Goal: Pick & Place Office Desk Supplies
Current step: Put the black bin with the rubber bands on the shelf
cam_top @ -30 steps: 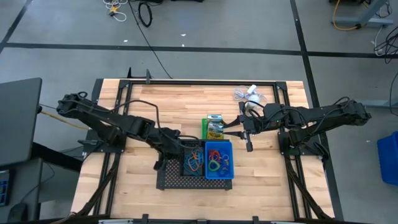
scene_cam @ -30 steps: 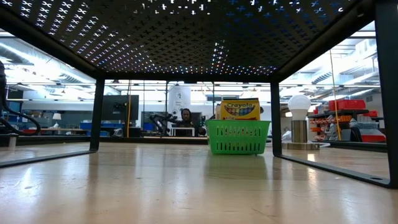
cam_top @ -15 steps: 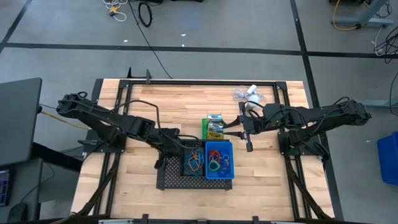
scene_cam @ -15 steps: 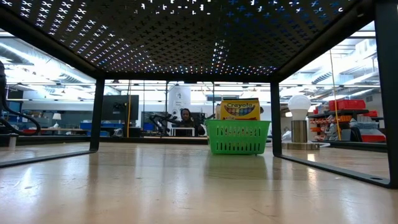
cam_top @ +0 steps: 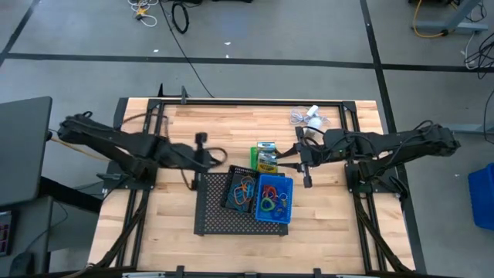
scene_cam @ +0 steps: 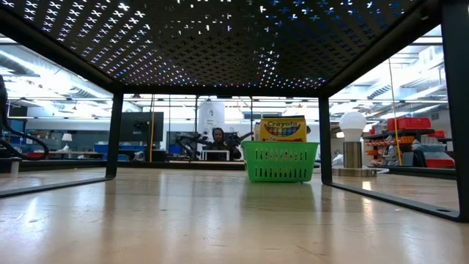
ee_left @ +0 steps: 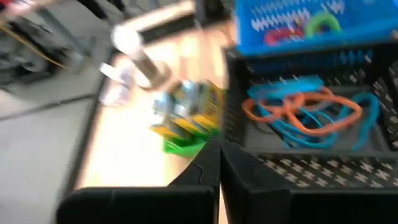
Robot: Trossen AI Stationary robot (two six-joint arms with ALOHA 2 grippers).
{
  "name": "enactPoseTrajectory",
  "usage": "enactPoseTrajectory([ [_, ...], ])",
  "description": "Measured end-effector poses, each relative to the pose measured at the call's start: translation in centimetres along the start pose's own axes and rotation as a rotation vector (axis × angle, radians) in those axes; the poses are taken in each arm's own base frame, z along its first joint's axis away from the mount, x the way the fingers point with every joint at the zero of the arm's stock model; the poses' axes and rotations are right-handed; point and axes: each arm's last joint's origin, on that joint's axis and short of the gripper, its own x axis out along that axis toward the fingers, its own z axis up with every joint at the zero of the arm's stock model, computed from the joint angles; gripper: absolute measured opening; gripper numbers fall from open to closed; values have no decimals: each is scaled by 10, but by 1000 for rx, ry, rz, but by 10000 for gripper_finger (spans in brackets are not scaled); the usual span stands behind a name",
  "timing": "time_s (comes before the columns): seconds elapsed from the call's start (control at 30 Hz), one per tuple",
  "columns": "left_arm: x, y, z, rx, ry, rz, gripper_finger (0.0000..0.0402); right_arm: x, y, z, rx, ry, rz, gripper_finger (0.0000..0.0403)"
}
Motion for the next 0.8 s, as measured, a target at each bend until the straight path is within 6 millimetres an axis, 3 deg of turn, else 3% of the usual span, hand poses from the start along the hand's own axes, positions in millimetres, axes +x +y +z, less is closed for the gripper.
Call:
enactPoseTrajectory([
  [0.17, -28, 14, -3, -82, -35, 32, 1, 14, -8, -10, -3, 63, -27, 96],
  [0.27, -27, 15, -10, -141, 23, -22, 1, 19, -12, -14, -3, 85, -39, 96],
  [0.47, 7, 16, -15, -56, 134, 10, 1, 18, -16, -14, -22, 75, -54, 96],
  [0.67, 51, 43, -24, -54, 169, -49, 1, 18, -16, -12, -29, 62, -56, 96],
  [0.8, 67, 55, -33, -101, 187, -130, 1, 18, -15, -12, -29, 64, -55, 96],
])
